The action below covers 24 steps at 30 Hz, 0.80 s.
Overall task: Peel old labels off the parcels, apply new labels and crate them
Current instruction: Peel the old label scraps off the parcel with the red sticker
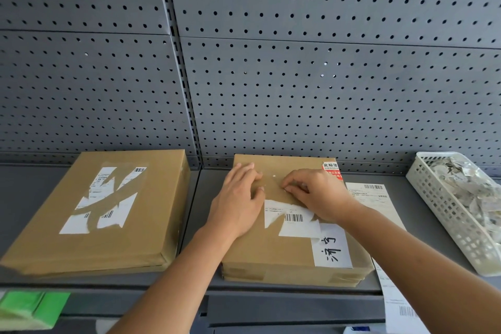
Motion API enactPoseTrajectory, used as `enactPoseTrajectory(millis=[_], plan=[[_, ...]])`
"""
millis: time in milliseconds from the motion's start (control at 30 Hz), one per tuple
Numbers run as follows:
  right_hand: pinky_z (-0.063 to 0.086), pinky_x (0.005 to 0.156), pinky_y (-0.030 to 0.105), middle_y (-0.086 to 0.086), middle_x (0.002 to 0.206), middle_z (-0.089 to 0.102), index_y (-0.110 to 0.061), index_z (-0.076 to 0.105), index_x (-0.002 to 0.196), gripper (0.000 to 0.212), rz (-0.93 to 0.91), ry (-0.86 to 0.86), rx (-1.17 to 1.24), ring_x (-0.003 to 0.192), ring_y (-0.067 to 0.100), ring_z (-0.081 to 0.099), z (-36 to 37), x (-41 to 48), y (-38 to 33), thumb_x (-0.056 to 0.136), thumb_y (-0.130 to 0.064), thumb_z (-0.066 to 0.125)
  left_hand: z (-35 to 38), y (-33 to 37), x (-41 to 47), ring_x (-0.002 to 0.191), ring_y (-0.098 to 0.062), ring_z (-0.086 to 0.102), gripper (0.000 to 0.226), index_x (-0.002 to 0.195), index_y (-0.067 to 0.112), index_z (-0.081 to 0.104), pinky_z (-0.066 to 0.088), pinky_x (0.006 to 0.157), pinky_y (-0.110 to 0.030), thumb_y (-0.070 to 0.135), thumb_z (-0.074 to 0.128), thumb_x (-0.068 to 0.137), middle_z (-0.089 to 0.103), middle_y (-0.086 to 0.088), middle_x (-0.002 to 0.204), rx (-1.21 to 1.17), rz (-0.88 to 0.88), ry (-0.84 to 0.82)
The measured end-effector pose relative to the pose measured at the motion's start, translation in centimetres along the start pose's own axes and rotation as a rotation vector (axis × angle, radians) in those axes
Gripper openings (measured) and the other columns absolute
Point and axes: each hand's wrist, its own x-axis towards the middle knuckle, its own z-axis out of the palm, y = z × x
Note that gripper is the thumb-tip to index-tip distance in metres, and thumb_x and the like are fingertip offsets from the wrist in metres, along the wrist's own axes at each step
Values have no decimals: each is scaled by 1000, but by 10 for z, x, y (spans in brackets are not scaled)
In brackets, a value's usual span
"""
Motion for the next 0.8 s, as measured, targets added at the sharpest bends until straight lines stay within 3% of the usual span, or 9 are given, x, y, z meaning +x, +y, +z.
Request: enactPoseTrajectory(millis=[67,200,333,500,600,700,800], plan=[[41,53,18,-24,76,59,-30,68,99,9,-20,1,-75,64,-5,55,3,0,-2,96,-27,60,0,0,0,150,5,1,36,140,32,49,34,111,-37,38,42,105,23,25,161,4,-3,-1],[51,64,33,-14,103,66,-26,62,102,11,-84,11,-180,81,15,64,7,1,2,99,-27,52,0,0,0,150,4,2,36,140,33,49,34,111,-37,38,43,105,23,25,161,2,-6,2],[49,64,33,-16,100,65,-25,61,98,9,-72,22,-131,77,13,61,7,-1,5,99,-23,52,0,0,0,150,5,1,36,139,33,49,35,110,-37,39,42,105,23,25,160,1,-6,2],[48,62,32,-26,78,55,-25,61,95,10,-47,31,-3,63,0,53,3,-4,9,96,-17,56,0,0,0,150,4,2,36,139,33,49,35,110,-38,39,42,105,24,25,160,-4,-7,2],[41,56,27,-20,71,56,-26,59,97,8,-39,23,39,63,2,53,1,-4,8,95,-18,58,-1,0,-1,150,4,2,36,139,33,49,35,110,-39,39,42,104,24,25,160,-9,-11,-1],[37,55,17,-9,74,61,-27,57,100,8,-20,15,66,66,5,54,-2,-6,7,94,-27,62,-1,0,-1,150,4,2,36,139,33,49,35,110,-39,39,42,104,23,25,160,-2,-12,-3],[36,54,11,-17,80,53,-25,62,101,10,-48,-2,26,69,-6,54,-1,-6,6,92,-27,66,-1,0,0,150,4,2,36,139,33,48,34,111,-39,39,42,104,23,25,160,0,-16,-7]])
